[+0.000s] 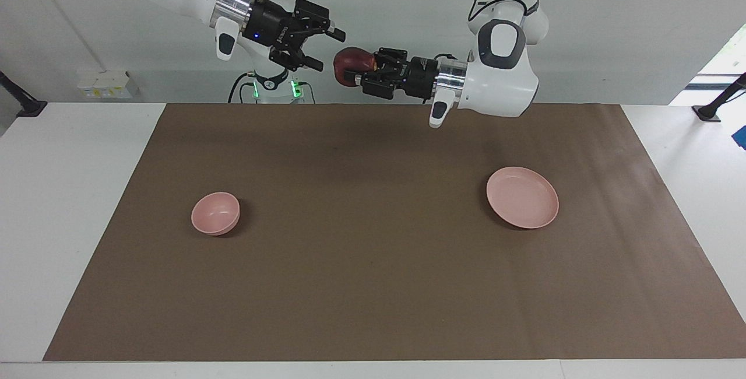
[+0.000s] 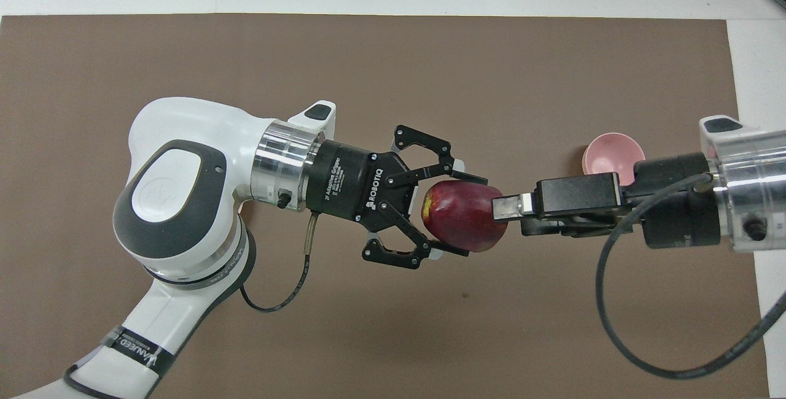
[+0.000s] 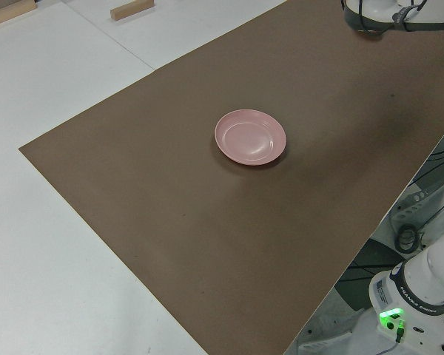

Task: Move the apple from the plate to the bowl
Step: 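Grasp the apple with the right gripper while the left gripper opens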

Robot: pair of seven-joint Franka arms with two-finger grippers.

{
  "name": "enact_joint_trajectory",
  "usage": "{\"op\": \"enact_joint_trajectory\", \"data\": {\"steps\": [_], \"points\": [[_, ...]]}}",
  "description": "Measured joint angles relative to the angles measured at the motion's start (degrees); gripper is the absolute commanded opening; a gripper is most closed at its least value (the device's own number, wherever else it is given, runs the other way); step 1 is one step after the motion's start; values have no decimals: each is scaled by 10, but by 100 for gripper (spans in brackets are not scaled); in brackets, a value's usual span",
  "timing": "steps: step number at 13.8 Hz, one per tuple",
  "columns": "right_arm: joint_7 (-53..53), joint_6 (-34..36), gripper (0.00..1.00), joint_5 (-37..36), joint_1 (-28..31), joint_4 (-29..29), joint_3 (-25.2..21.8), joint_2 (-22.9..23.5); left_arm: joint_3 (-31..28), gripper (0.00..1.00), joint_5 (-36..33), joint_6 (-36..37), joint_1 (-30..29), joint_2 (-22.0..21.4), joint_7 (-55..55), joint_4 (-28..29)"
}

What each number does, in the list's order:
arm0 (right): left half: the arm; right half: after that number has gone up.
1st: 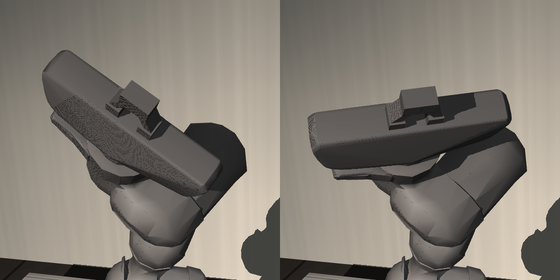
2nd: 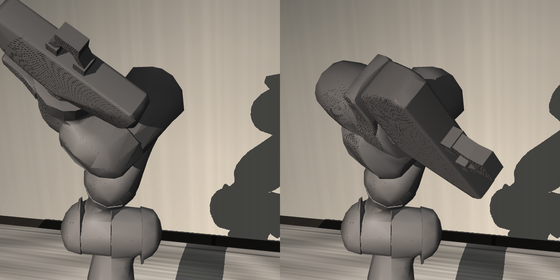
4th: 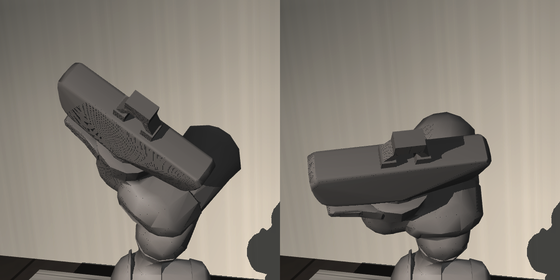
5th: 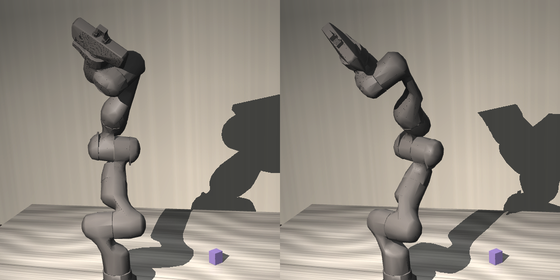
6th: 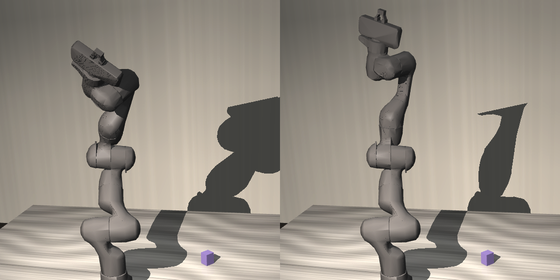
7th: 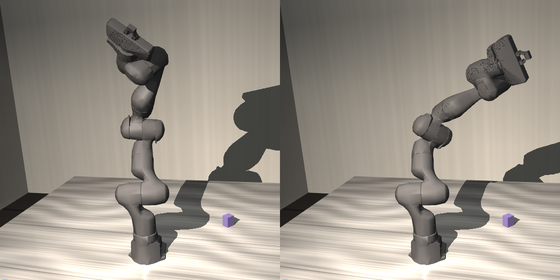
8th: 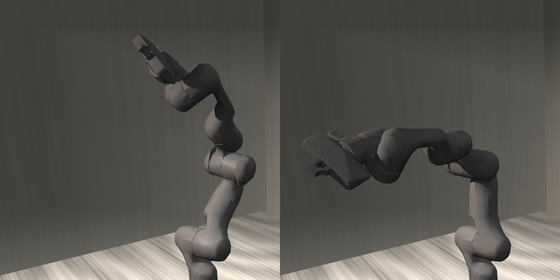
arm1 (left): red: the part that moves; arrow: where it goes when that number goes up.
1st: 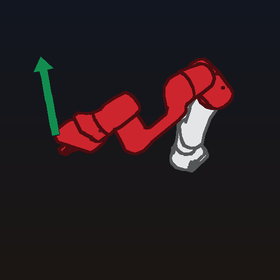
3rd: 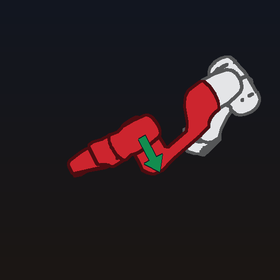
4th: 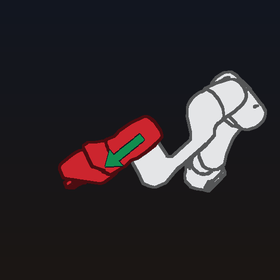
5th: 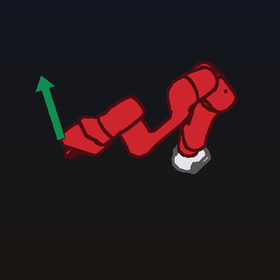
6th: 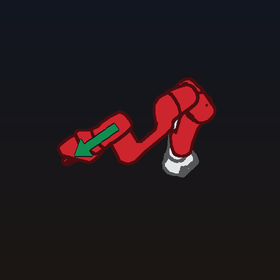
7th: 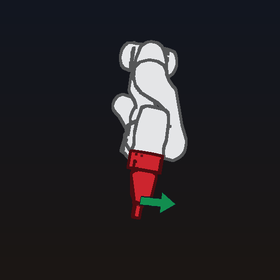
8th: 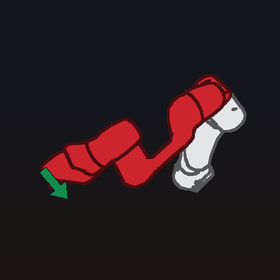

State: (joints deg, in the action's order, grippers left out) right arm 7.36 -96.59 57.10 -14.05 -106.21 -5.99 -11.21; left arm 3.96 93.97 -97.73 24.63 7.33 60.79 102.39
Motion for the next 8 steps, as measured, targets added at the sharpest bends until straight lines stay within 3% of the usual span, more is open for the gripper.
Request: {"op": "enact_joint_trajectory", "data": {"steps": [8], "points": [[-5, 0, 100, 0, 0, -21, 3, -15, 5, 0, 31, -4, 31, -4, 0, 2]]}}
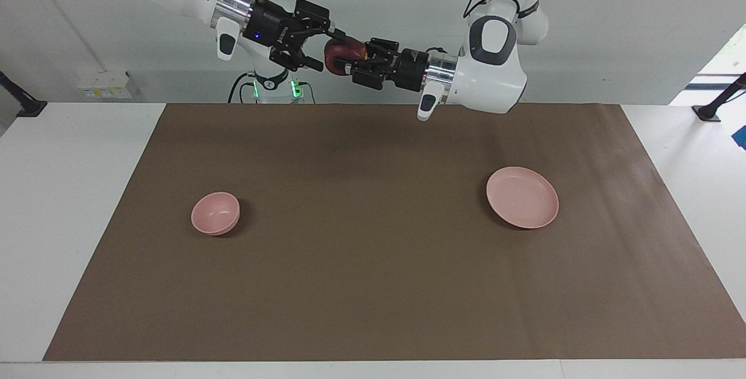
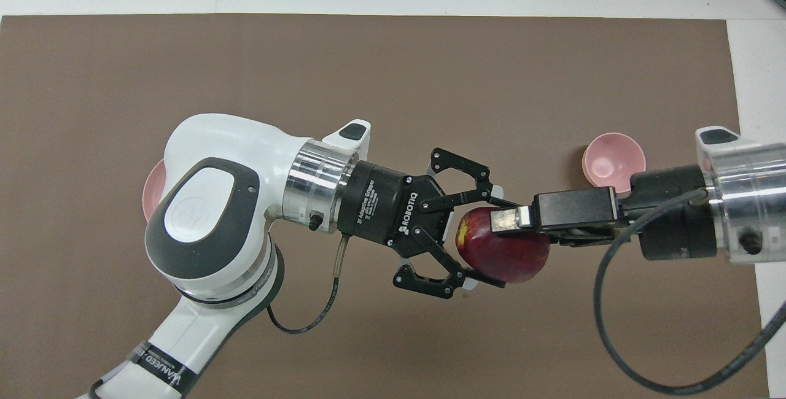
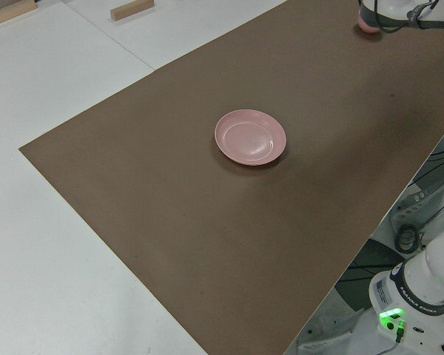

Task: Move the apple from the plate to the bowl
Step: 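Grasp the apple with the right gripper while the left gripper opens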

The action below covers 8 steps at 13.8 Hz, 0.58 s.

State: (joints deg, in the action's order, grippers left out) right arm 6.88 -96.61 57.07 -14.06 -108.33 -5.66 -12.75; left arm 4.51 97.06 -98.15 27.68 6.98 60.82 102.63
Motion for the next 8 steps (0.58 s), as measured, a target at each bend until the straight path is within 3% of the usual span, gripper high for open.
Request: {"op": "enact_joint_trajectory", "data": {"steps": [8], "points": [[-6, 30, 100, -1, 0, -5, 1, -4, 2, 0, 5, -1, 6, 0, 0, 1]]}}
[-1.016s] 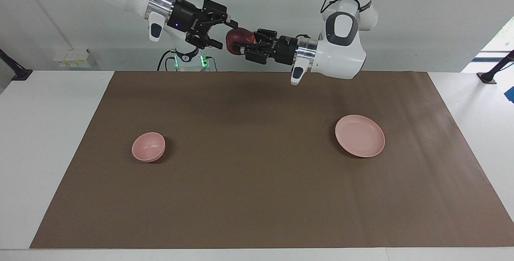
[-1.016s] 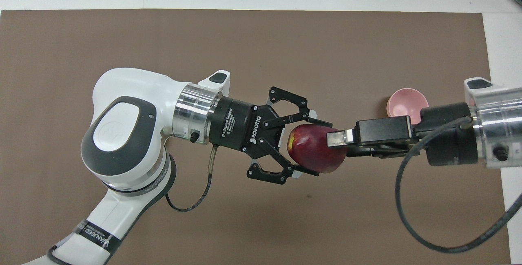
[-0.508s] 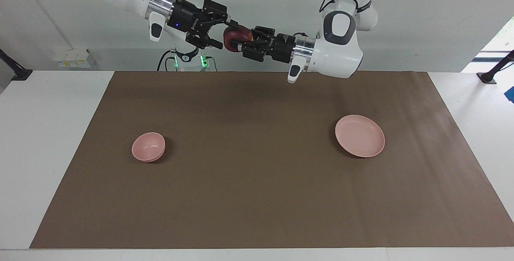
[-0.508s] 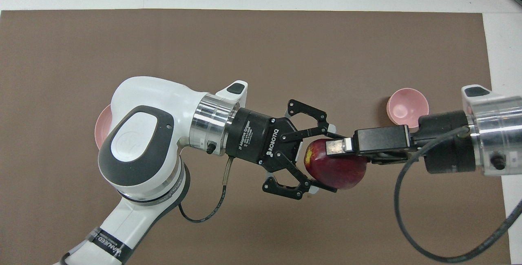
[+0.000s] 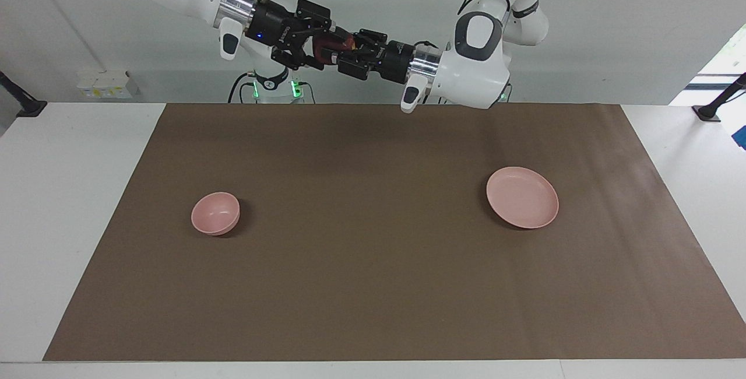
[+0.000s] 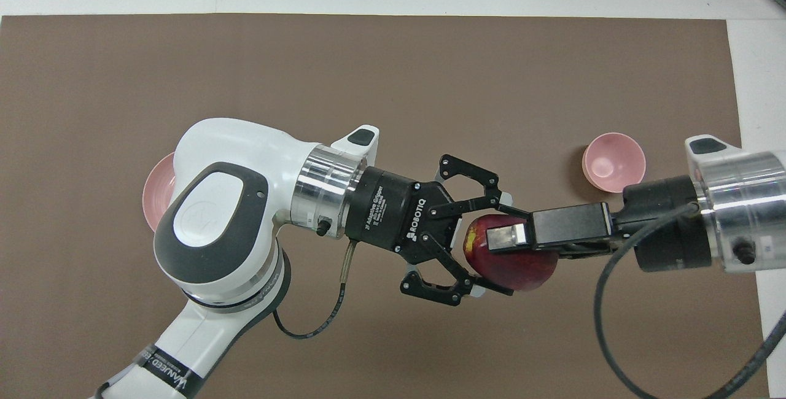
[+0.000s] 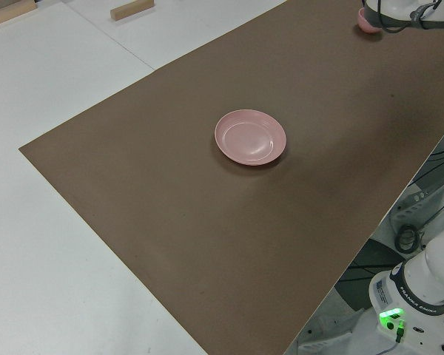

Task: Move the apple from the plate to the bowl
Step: 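Grasp the apple with the right gripper while the left gripper opens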

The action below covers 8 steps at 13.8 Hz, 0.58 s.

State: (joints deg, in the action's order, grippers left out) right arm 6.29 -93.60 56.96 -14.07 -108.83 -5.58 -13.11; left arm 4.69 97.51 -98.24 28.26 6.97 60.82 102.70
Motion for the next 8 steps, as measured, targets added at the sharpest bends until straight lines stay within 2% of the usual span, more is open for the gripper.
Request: {"op": "enact_joint_trajectory", "data": {"steps": [2, 3, 4, 5, 6, 8], "points": [[0, 3, 100, -1, 0, 0, 0, -1, 0, 0, 0, -1, 0, 0, 0, 0], [0, 3, 93, -1, 0, 0, 0, -1, 0, 0, 0, -1, 0, 0, 0, 0], [0, 4, 62, -1, 0, 0, 0, -1, 0, 0, 0, -2, 0, 0, 0, 0], [0, 5, 16, -2, 1, 0, 0, -1, 0, 0, 0, -2, 0, 0, 0, 0], [0, 5, 0, -2, 2, -1, 0, -1, 0, 0, 1, -2, 0, 0, 0, 0], [0, 6, 0, -3, 2, -1, -1, -2, 0, 1, 1, -1, 0, 0, 0, 0]]}}
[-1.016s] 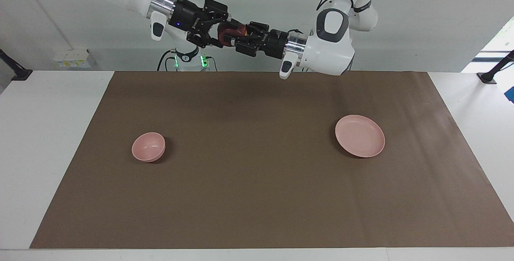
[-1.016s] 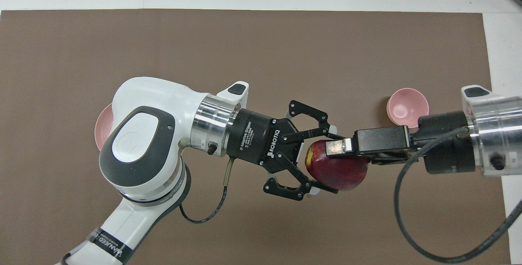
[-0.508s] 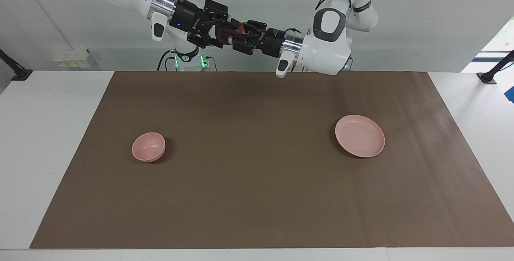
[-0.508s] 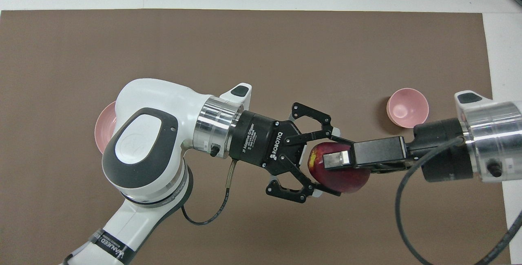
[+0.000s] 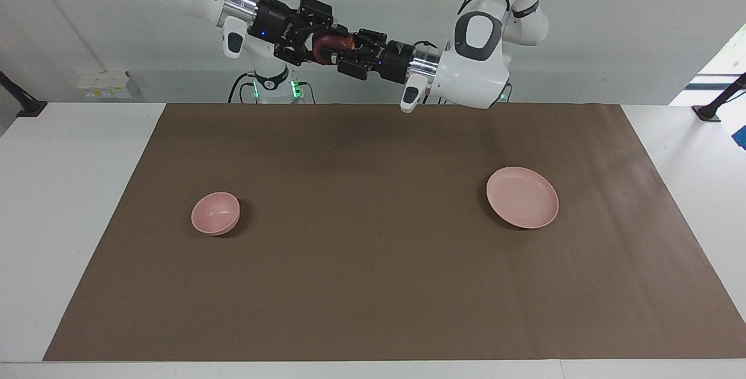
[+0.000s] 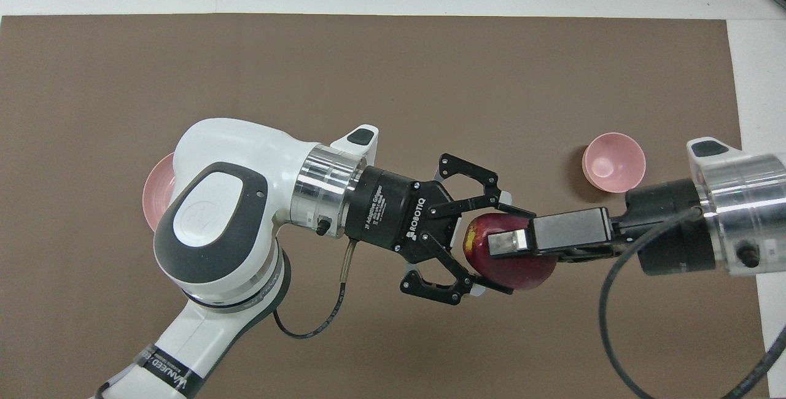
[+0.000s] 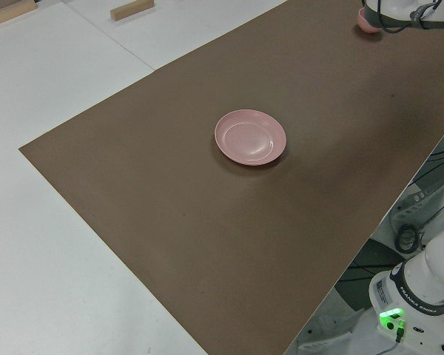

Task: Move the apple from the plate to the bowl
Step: 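Grasp the apple with the right gripper while the left gripper opens, then carry the apple with the right gripper while the left gripper withdraws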

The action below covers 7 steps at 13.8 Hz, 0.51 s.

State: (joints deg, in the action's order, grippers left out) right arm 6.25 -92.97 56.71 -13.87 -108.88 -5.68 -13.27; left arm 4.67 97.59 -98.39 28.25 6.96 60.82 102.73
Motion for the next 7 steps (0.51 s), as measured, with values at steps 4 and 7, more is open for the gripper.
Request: {"op": "enact_joint_trajectory", "data": {"steps": [4, 7], "points": [[0, 0, 0, -3, 0, 4, 0, 0, 0, 100, -6, -6, 0, -4, -1, -2], [0, 3, 0, -49, 5, 4, -7, 3, -8, 100, -83, -11, -1, -17, -3, -16]]}}
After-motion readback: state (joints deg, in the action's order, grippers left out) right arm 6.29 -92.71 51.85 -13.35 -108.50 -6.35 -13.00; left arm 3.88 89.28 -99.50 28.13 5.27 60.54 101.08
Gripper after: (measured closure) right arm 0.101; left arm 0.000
